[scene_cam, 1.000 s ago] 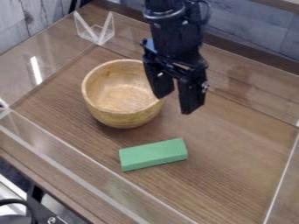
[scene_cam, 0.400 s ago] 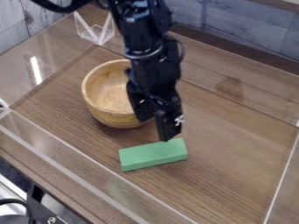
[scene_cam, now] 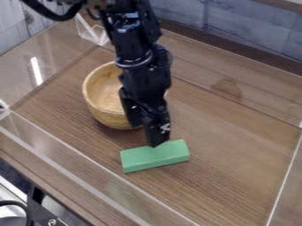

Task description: Move green stick from inside the wooden bowl to the table next to it

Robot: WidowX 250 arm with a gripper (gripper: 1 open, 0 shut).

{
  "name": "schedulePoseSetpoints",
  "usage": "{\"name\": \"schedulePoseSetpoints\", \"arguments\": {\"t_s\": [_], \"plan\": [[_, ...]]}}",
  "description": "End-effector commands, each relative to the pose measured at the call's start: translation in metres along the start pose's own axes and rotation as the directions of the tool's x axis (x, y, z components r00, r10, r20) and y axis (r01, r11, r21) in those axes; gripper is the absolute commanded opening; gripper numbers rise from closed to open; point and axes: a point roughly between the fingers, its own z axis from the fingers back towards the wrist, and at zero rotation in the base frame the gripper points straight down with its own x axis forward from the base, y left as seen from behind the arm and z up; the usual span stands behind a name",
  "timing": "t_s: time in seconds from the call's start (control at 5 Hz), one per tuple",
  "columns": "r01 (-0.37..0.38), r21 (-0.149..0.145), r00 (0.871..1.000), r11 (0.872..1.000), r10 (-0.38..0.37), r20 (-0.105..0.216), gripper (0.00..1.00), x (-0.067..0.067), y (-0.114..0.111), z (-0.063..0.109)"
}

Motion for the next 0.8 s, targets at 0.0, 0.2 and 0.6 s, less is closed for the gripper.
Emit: {"name": "schedulePoseSetpoints", "arguments": {"t_s": [0.0,0.2,0.6], "plan": [[-0.011,0.015,1.0,1.0,0.011,-0.006,1.0,0.003,0.0,-0.012],[-0.028,0.018,0.999,0.999,0.029,-0.022,1.0,0.006,-0.003,-0.028],[-0.1,0.028,0.994,0.995,0.101,-0.043,1.0,-0.009,0.016,-0.039]]}}
